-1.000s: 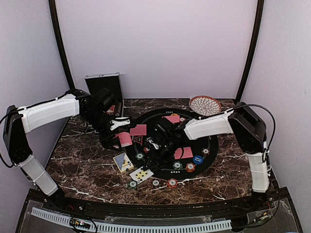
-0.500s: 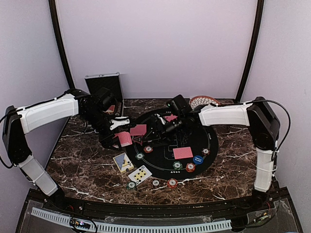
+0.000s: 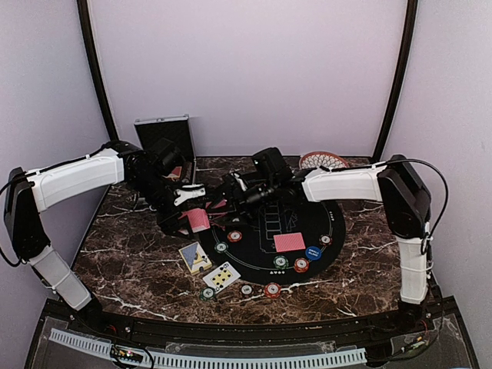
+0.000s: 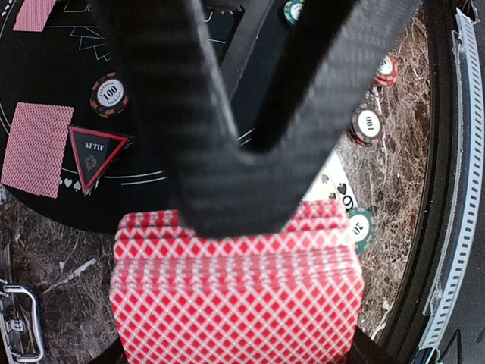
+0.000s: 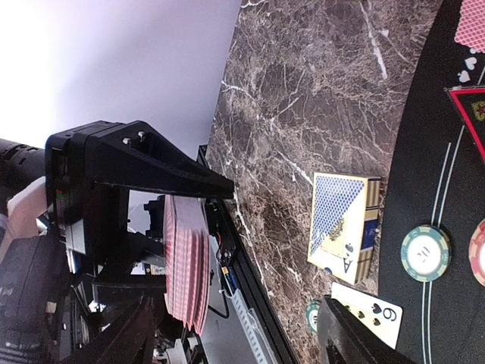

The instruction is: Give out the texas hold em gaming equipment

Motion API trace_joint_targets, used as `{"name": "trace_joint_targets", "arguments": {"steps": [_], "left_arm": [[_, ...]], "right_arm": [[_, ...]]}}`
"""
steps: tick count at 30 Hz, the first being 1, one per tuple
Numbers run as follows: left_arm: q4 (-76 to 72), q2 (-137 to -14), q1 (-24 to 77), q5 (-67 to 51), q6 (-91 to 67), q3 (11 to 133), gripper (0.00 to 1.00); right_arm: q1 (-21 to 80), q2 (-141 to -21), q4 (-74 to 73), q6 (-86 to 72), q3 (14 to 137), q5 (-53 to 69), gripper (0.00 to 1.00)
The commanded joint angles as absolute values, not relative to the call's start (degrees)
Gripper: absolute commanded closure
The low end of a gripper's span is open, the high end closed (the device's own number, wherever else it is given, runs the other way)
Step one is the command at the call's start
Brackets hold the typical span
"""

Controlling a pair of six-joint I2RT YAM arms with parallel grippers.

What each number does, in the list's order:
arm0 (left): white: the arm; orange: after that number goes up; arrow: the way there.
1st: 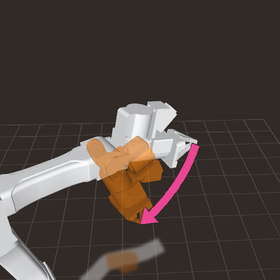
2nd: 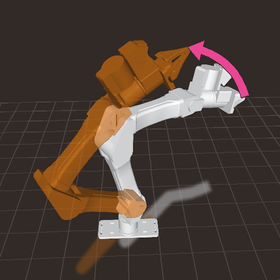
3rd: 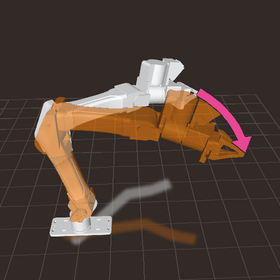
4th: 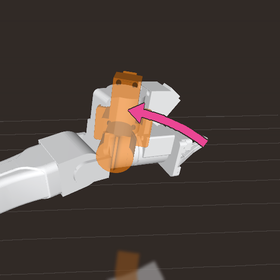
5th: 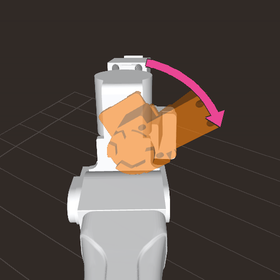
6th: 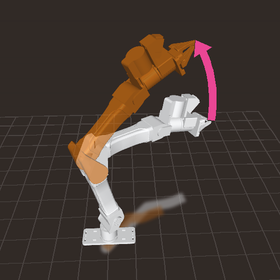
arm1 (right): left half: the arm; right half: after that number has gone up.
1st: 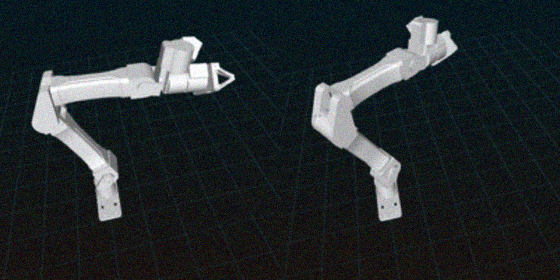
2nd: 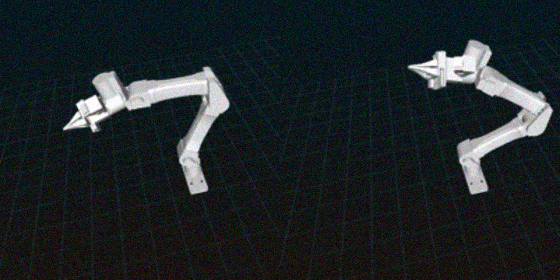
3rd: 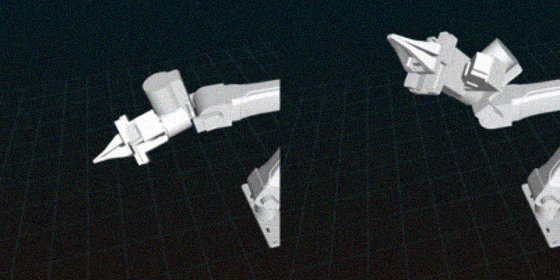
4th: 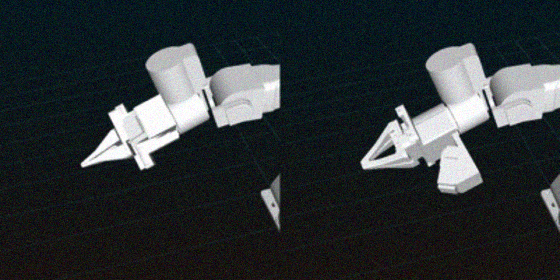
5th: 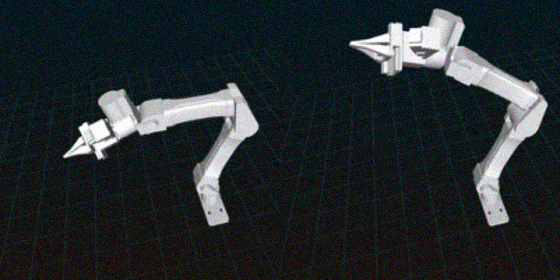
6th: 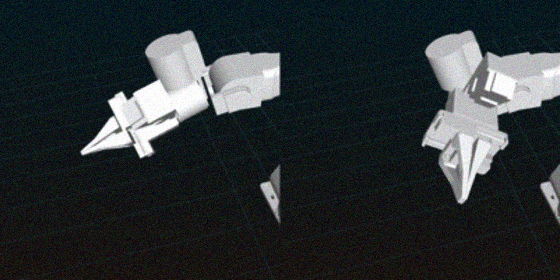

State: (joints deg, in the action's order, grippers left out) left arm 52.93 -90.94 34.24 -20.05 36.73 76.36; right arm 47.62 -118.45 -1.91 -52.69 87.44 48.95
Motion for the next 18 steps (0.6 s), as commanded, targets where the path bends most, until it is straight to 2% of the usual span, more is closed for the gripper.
{"name": "trace_joint_targets", "arguments": {"steps": [1,18], "left_arm": [[52.23,-88.98,33.93,-22.26,35.93,77.74,1.00],[51.15,-89.33,34.01,-22.04,35.23,78.25,1.00]], "right_arm": [[49.18,-121.08,2.45,-55.19,90.43,50.51,0.26],[52.56,-127.90,13.14,-64.05,95.00,51.31,0.25]]}}
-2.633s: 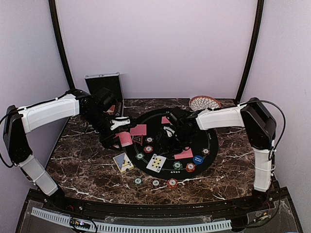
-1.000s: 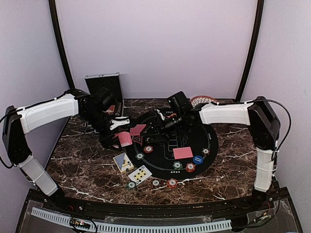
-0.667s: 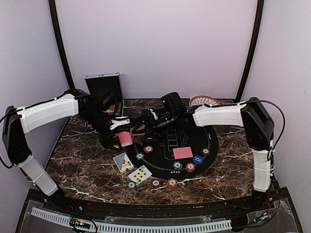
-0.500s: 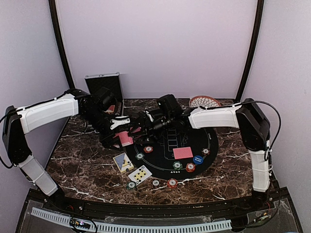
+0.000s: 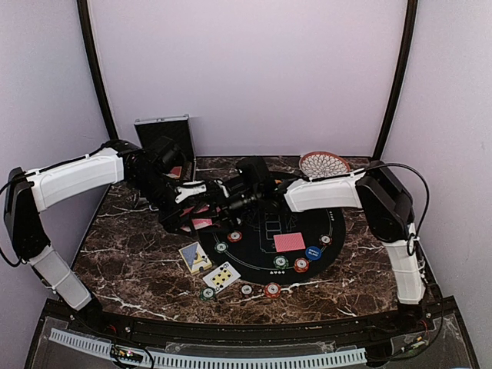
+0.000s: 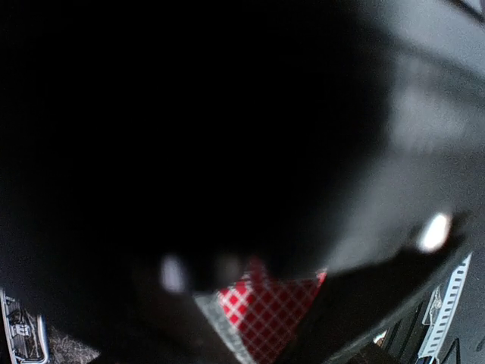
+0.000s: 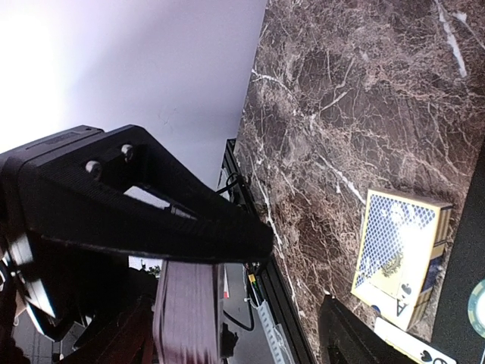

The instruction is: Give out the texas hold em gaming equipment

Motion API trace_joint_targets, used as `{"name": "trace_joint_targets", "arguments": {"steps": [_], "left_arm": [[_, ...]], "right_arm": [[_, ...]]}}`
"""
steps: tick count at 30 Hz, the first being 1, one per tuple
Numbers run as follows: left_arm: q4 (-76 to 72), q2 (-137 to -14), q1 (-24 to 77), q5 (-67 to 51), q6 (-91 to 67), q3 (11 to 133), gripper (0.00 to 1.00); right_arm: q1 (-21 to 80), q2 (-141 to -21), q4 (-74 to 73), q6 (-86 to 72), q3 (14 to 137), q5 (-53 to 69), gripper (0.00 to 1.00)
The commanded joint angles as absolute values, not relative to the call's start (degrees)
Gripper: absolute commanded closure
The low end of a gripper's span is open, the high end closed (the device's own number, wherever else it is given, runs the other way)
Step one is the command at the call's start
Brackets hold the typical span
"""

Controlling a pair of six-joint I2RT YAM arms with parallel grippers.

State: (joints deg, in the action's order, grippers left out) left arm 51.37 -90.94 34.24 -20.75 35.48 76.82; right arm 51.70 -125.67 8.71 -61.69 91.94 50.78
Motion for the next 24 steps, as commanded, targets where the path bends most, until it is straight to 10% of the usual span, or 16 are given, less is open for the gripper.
{"name": "trace_joint_targets", "arguments": {"steps": [1,24], "left_arm": [[51.22,-89.27,33.97,-21.97,35.28,78.23,1.00],[50.71,-87.70,34.01,-21.04,35.77,76.55,1.00]], "right_arm": [[52.56,-128.37,12.95,-64.15,95.41,51.13,0.25],[49.55,-121.11,6.77,-58.82,86.44,47.31,0.43]]}}
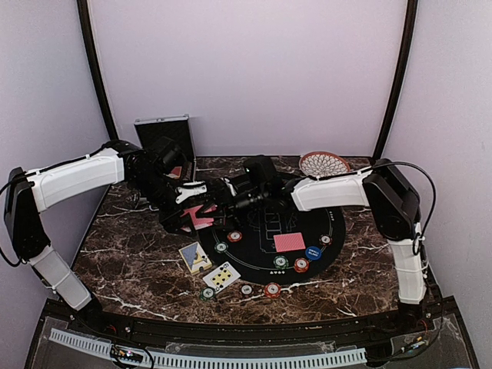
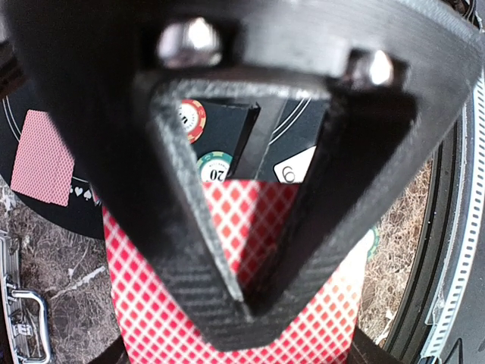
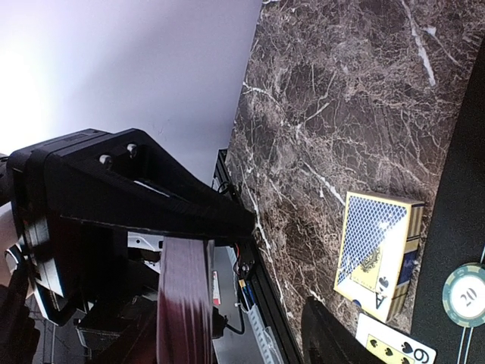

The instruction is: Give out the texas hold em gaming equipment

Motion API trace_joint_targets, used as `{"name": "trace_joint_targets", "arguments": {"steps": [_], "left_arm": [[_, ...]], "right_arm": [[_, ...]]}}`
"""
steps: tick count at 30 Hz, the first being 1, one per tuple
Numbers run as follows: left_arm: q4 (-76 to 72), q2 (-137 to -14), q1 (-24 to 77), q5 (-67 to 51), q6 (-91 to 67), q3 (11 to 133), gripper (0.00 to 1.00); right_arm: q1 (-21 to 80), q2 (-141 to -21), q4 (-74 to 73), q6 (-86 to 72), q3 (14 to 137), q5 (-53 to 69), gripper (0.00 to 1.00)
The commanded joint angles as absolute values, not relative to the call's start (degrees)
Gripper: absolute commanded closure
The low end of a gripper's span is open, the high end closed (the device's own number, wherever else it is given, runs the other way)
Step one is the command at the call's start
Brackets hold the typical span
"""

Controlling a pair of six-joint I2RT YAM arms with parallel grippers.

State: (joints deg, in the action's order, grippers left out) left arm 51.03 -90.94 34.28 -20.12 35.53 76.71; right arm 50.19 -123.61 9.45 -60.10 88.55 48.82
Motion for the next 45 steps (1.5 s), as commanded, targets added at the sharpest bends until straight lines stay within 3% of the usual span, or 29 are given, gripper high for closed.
{"name": "trace_joint_targets", "arguments": {"steps": [1,8,28,34,45], "left_arm": [[50.60,-87.62,33.99,-20.93,35.82,76.40,1.00],[50.19,-87.62,33.95,-20.52,35.73,75.87,1.00],[49.77,-87.27,33.92,-20.11,35.68,75.26,1.00],[49.98,-87.44,33.93,-19.93,35.76,75.15,1.00],[50.10,-87.89,33.93,-19.22,35.77,75.04,1.00]], "right_arm": [[49.45,-120.53,6.77,-58.80,86.20,47.30,0.45],[49.04,-118.03,6.18,-58.84,85.30,47.32,0.60],[48.98,-113.74,5.88,-60.52,84.87,47.18,0.84],[49.01,-113.57,6.37,-61.21,84.29,47.64,0.86],[49.01,-113.32,2.43,-59.09,84.64,47.66,0.77]]}}
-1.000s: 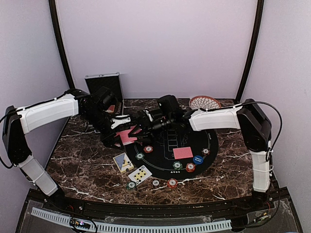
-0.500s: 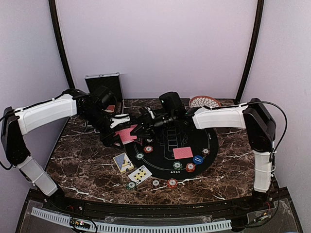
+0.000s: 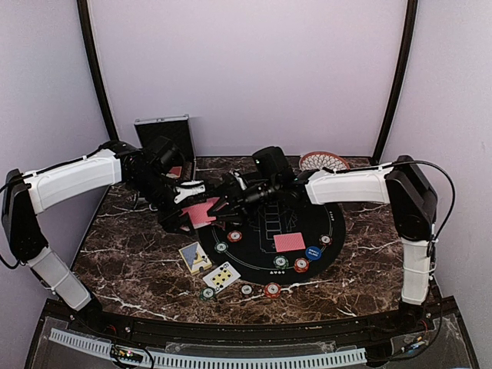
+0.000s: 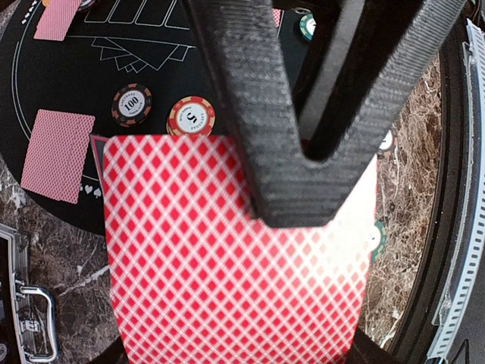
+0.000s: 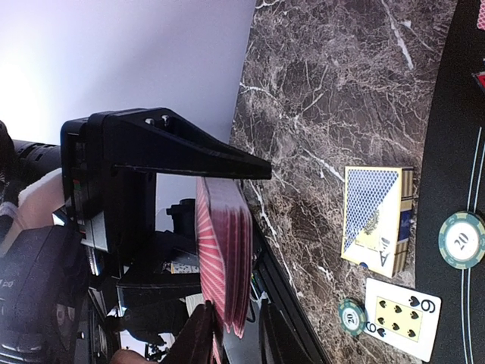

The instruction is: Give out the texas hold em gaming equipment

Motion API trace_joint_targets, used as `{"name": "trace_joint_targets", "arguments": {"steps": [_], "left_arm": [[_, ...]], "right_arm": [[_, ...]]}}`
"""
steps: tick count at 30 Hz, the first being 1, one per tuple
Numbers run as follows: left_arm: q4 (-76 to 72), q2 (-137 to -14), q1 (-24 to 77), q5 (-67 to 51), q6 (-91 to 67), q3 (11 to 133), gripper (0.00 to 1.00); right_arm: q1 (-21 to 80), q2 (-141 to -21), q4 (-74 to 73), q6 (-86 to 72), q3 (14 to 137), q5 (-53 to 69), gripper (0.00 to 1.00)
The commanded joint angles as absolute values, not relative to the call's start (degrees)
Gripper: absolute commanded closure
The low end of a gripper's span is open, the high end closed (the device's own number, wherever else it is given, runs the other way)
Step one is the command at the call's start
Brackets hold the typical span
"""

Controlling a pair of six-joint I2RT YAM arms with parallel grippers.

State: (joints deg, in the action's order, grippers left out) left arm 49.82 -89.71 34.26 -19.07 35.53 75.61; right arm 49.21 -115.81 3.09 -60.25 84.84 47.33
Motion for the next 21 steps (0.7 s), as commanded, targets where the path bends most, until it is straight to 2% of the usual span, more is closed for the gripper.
{"name": "trace_joint_targets", "arguments": {"steps": [1,11,21], "left_arm": [[50.10,-87.98,33.93,-19.11,35.77,75.05,1.00],[50.19,-88.50,33.93,-18.94,35.90,75.32,1.00],[50.19,-88.54,33.93,-18.75,36.01,75.24,1.00]], "right_arm": [[48.99,-113.23,2.26,-59.07,84.64,47.68,0.76],[48.96,-112.50,2.70,-59.47,84.46,48.07,0.75],[49.24,-112.49,7.15,-62.66,83.58,49.44,0.84]]}}
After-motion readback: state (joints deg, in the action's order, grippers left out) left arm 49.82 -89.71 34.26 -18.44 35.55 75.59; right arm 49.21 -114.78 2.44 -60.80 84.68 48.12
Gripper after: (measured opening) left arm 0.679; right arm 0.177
